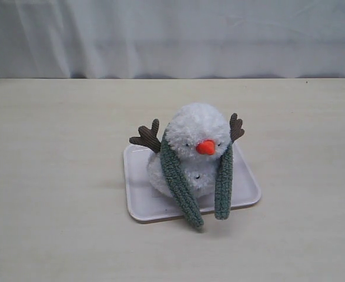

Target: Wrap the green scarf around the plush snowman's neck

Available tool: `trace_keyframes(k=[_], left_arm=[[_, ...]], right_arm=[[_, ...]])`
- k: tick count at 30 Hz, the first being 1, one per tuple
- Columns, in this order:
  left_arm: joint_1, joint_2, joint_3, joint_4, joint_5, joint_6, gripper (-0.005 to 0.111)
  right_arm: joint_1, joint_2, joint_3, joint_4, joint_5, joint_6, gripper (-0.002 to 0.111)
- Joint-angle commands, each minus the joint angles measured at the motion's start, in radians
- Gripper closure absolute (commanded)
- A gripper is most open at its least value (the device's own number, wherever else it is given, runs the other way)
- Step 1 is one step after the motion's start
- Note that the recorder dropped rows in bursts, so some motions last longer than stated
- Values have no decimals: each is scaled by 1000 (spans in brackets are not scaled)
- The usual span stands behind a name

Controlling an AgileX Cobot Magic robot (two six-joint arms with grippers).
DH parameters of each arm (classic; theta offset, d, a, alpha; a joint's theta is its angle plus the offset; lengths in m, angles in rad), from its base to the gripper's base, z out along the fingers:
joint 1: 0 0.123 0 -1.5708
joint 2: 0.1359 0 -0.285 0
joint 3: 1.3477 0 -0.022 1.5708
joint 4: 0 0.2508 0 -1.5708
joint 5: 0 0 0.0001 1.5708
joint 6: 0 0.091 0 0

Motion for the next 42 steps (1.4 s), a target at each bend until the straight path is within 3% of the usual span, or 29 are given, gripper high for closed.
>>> trace_keyframes(k=[1,24,35,42], left_arm=[[-6,-2,2,1,-10,0,107],[-6,-2,2,1,-10,0,107],[-6,-2,2,1,-10,0,107],[-6,-2,2,1,-10,0,107]], right_arm=[[-7,-39,4,-8,0,3,104],[-443,-96,61,-76,-11,-9,104],[-614,-96,65,-126,-237,-28,104],[-681,-96,200,-220,-462,78,104]])
